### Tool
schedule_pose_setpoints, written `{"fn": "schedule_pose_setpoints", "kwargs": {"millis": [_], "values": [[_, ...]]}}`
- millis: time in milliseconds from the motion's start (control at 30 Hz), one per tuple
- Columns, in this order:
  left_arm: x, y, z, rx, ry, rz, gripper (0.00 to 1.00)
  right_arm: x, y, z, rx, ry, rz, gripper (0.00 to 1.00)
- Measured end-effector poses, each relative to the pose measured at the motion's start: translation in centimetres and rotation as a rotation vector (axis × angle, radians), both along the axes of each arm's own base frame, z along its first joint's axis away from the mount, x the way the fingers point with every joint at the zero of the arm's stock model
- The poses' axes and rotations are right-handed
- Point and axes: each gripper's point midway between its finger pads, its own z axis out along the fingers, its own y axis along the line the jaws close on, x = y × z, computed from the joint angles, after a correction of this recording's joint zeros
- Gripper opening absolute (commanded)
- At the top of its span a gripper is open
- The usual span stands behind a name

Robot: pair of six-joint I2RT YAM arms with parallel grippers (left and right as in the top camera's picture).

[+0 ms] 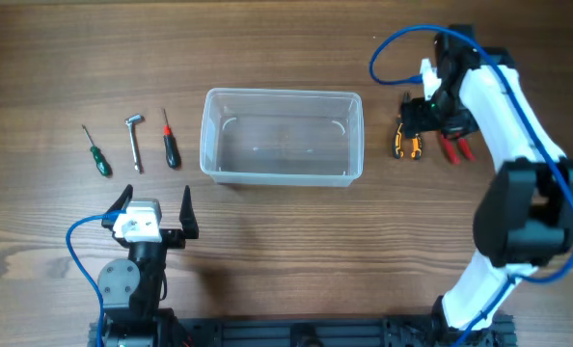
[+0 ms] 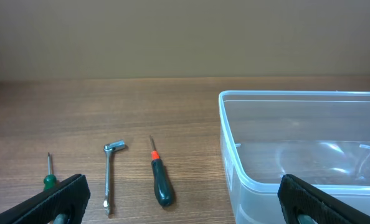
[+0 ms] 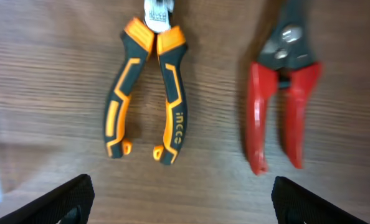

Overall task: Pack container
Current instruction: 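Move the right gripper over the orange-black pliers and lower, then close the right gripper on the orange-black pliers handles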

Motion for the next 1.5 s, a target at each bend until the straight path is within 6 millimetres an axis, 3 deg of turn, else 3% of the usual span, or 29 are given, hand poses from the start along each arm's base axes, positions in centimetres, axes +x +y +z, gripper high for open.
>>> {"fn": "schedule_pose_setpoints", "kwargs": {"millis": [33,133,433,467,567,667,1100,1367,1500], "values": [[0.0,0.0,0.0,0.000,0.000,0.000,1.00,-0.1,0.0,-0.6,-0.002,0.015,-0.001,0.91],[0.0,0.0,0.0,0.000,0.000,0.000,1.00,0.2,-0.1,-1.0,-0.004,0.015,-0.002,0.77],[0.0,0.0,0.0,0.000,0.000,0.000,1.00,2.5,0.6,-0.9,0.047,-0.081,-0.023,0.77],[0.0,0.0,0.0,0.000,0.000,0.000,1.00,2.8,0.9,-0.8,0.066,-0.093,-0.026,0.74],[0.0,0.0,0.0,0.000,0.000,0.000,1.00,3.3,1.9,-0.8,0.128,-0.112,-0.035,0.47],[0.0,0.0,0.0,0.000,0.000,0.000,1.00,3.5,2.3,-0.7,0.151,-0.123,-0.038,0.40],[0.0,0.0,0.0,0.000,0.000,0.000,1.00,3.5,-0.6,-1.0,0.153,-0.127,-0.084,0.40],[0.0,0.0,0.0,0.000,0.000,0.000,1.00,2.6,-0.5,-5.1,0.154,-0.022,-0.049,0.41],[0.0,0.0,0.0,0.000,0.000,0.000,1.00,2.7,-0.5,-5.5,0.153,-0.020,-0.031,0.41]]}}
